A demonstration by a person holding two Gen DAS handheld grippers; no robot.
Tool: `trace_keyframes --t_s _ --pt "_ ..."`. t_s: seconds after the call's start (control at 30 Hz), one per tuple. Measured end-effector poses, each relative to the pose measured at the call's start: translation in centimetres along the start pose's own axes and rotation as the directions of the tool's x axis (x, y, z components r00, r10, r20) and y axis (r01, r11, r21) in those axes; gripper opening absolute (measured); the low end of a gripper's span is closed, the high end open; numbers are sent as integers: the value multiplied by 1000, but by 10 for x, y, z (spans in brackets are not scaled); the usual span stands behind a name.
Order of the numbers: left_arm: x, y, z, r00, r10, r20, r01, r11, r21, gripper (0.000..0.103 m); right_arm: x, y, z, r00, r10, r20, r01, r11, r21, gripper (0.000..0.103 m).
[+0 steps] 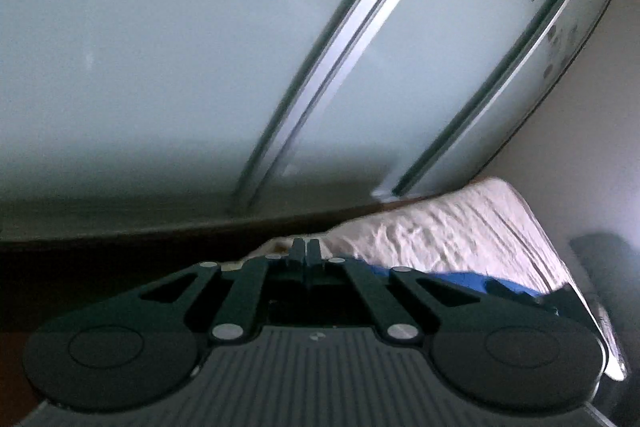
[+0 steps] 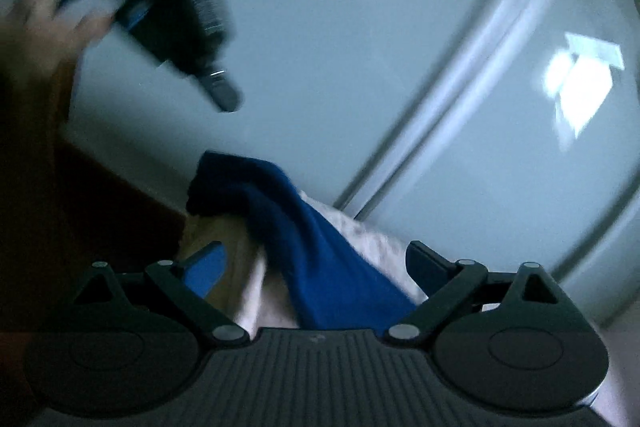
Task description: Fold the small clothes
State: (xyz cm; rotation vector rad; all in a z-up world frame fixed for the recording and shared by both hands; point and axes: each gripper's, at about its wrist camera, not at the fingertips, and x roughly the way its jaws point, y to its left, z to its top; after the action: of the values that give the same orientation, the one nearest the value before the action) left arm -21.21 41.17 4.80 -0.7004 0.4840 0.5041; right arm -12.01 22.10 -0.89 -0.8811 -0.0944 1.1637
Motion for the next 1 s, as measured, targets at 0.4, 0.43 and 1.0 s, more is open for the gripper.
trace_keyframes --t_s 0.4,0.43,1.0 --pt "-14 17 11 993 108 43 -104 990 -93 56 52 66 15 998 -52 33 61 882 -467 9" --pt "-17 18 12 992 117 54 -111 989 -98 56 55 55 18 999 -25 19 31 920 -391 9" --pt "16 -87 -8 978 -205 -29 206 979 12 71 0 -236 -134 909 106 404 -413 87 906 5"
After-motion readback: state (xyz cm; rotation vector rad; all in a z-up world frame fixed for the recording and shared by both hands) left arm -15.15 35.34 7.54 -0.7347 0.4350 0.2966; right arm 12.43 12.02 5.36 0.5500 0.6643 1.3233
